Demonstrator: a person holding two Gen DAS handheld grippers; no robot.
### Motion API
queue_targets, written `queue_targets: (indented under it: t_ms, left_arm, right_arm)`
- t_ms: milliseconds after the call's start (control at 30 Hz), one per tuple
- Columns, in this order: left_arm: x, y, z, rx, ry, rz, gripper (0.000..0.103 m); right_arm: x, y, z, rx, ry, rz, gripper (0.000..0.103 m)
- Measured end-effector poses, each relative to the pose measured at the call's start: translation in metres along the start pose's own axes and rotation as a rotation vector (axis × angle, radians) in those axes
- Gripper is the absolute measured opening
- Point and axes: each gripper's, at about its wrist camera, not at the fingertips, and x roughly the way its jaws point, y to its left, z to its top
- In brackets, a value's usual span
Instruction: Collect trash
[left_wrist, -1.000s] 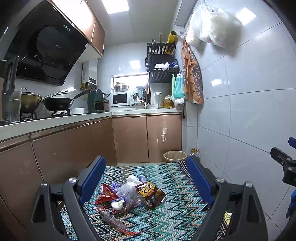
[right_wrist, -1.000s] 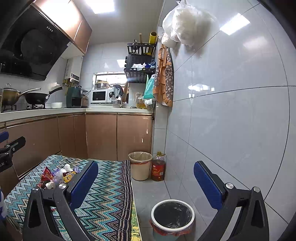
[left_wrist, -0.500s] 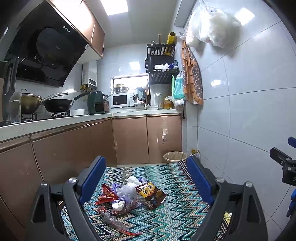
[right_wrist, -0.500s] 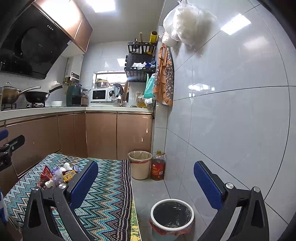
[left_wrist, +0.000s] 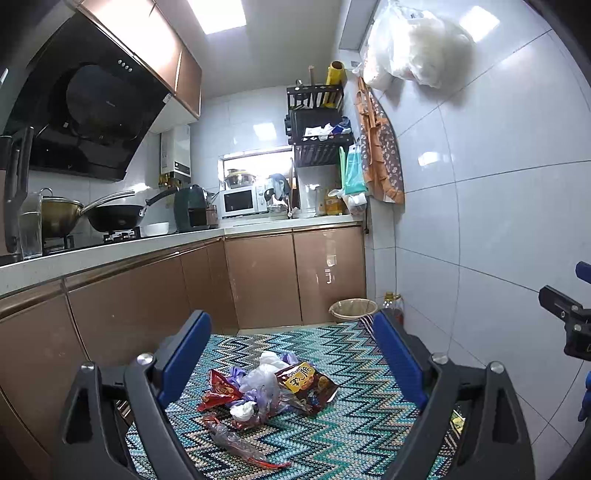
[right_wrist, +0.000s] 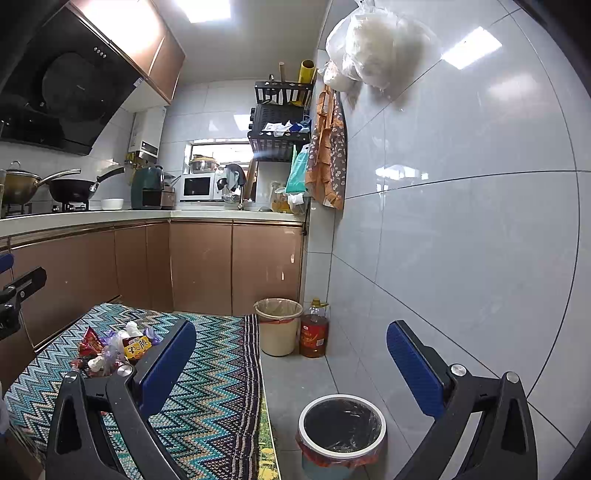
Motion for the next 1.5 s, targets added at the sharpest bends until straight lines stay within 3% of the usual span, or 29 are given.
queue_targets:
  t_ms: [600, 1067, 1333, 1500]
  left_arm:
    - [0.001, 0.001, -0.003, -0.001, 0.018, -0.016, 0.090]
    - [0.004, 0.003, -0.006, 0.005, 0.022, 0.013, 0.090]
    - [0.021, 0.021, -0.010, -0.034, 0.066, 0.006, 0.090]
    - [0.047, 0.058, -0.027, -0.092, 0.147, 0.032, 0.090]
  right_arm:
    - [0.001, -0.001, 0.000, -0.002, 0.003, -0.002, 0.103]
    - [0.003, -0.003, 0.003, 0.000, -0.009, 0.007, 0.103]
    - [0.018, 0.008, 0.016, 0.015, -0.026, 0.134, 0.103]
    - [0.048, 0.034, 0.018, -0.027, 0.031, 0.250, 0.103]
